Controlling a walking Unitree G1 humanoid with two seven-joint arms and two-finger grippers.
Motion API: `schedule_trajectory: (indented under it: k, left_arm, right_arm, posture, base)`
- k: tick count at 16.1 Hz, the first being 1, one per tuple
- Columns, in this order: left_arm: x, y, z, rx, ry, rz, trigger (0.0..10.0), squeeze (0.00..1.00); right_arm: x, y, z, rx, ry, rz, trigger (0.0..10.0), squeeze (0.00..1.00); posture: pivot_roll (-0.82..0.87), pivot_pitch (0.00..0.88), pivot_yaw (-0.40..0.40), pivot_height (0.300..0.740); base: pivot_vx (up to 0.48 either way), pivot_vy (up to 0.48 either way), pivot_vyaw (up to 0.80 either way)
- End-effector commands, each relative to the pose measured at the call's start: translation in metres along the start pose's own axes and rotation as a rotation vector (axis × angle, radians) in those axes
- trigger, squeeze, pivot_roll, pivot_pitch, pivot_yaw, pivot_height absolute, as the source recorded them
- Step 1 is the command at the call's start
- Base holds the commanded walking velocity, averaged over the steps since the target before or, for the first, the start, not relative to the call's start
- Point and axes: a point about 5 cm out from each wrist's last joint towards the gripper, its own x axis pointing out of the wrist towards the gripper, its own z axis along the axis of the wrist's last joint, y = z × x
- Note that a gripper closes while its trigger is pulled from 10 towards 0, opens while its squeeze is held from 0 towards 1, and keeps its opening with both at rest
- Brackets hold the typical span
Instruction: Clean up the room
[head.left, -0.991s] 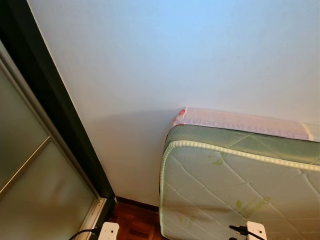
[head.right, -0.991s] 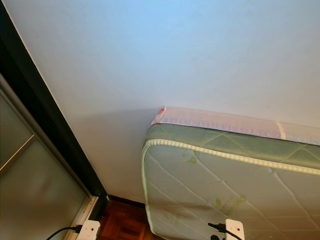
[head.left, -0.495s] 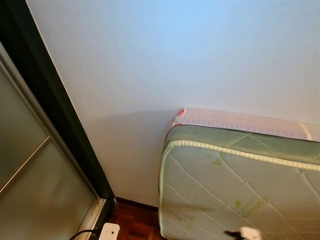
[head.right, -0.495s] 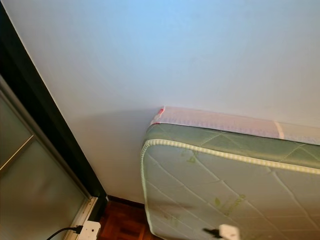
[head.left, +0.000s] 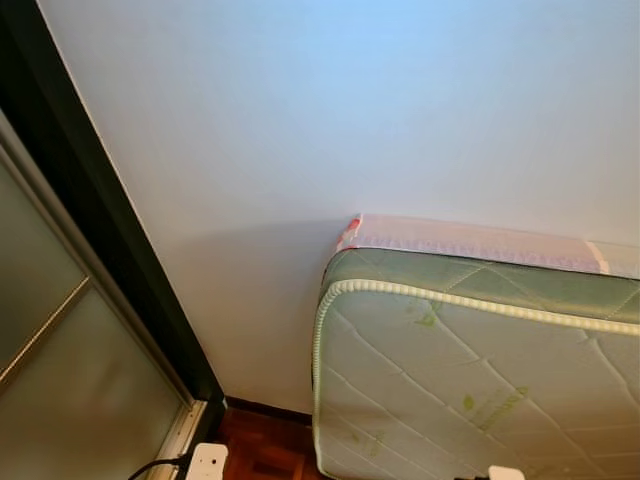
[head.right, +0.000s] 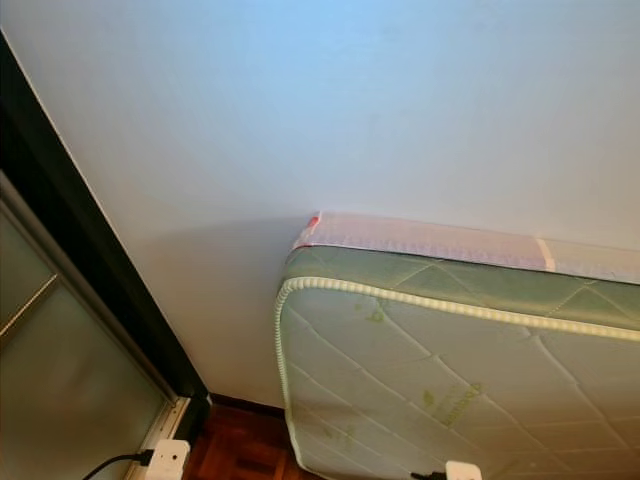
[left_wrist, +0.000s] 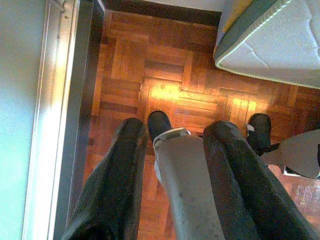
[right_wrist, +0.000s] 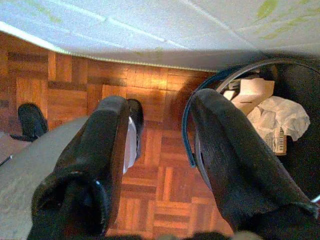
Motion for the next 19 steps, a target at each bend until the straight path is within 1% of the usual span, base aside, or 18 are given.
schedule_trajectory:
  k: [1, 2, 3, 5, 8, 9, 12, 13, 14, 16, 19]
  left_arm:
    - [0.000, 0.000, 0.001, 0.012, -0.003, -0.007, 10.0, 0.00]
    - [0.000, 0.000, 0.001, 0.012, -0.004, -0.008, 10.0, 0.00]
    - [0.000, 0.000, -0.002, 0.025, 0.005, -0.014, 10.0, 0.00]
    - [0.000, -0.002, -0.001, 0.030, 0.004, -0.020, 10.0, 0.00]
    - [0.002, -0.007, 0.007, 0.033, -0.016, -0.029, 10.0, 0.00]
    - [0.003, -0.009, 0.009, 0.033, -0.023, -0.034, 10.0, 0.00]
    - [0.002, -0.010, 0.005, 0.052, -0.013, -0.046, 10.0, 0.00]
    - [0.001, -0.008, 0.001, 0.052, -0.001, -0.045, 10.0, 0.00]
    - [0.000, -0.007, 0.000, 0.050, 0.001, -0.045, 10.0, 0.00]
    - [0.000, -0.006, -0.002, 0.040, -0.001, -0.039, 10.0, 0.00]
    - [-0.001, -0.006, -0.004, 0.020, 0.000, -0.029, 10.0, 0.00]
  right_arm:
    - [0.002, 0.004, 0.007, 0.024, -0.031, 0.001, 10.0, 0.00]
    - [0.002, 0.004, 0.007, 0.029, -0.033, -0.001, 10.0, 0.00]
    - [0.003, 0.007, 0.012, 0.057, -0.051, -0.006, 10.0, 0.00]
    - [0.005, 0.009, 0.019, 0.053, -0.067, 0.000, 10.0, 0.00]
    - [0.006, 0.009, 0.032, 0.079, -0.106, -0.005, 10.0, 0.00]
    - [0.006, 0.009, 0.034, 0.098, -0.116, -0.010, 10.0, 0.00]
    - [0.007, 0.011, 0.036, 0.118, -0.124, -0.012, 10.0, 0.00]
    - [0.008, 0.014, 0.037, 0.142, -0.134, -0.011, 10.0, 0.00]
    - [0.008, 0.016, 0.037, 0.145, -0.137, -0.007, 10.0, 0.00]
    - [0.009, 0.021, 0.037, 0.137, -0.136, 0.008, 10.0, 0.00]
    - [0.008, 0.021, 0.036, 0.128, -0.131, 0.011, 10.0, 0.00]
  posture:
    - [-0.06, 0.000, -0.017, 0.740]
    - [-0.06, 0.000, -0.018, 0.740]
    - [-0.06, 0.000, -0.012, 0.740]
    - [-0.06, 0.000, -0.012, 0.740]
    - [-0.05, 0.006, -0.019, 0.740]
    - [-0.04, 0.010, -0.008, 0.740]
    - [-0.04, 0.025, 0.012, 0.740]
    - [-0.05, 0.027, 0.023, 0.740]
    - [-0.05, 0.030, 0.024, 0.740]
    - [-0.03, 0.039, 0.013, 0.740]
    - [-0.02, 0.043, 0.005, 0.740]
  base:
    - [0.000, 0.000, 0.00]
    - [0.000, 0.000, 0.00]
    - [0.000, 0.000, 0.00]
    - [0.000, 0.000, 0.00]
    - [0.000, 0.000, 0.00]
    - [0.000, 0.000, 0.00]
    - [0.000, 0.000, 0.00]
    - [0.000, 0.000, 0.00]
    - [0.000, 0.000, 0.00]
    - [0.000, 0.000, 0.00]
    - [0.000, 0.000, 0.00]
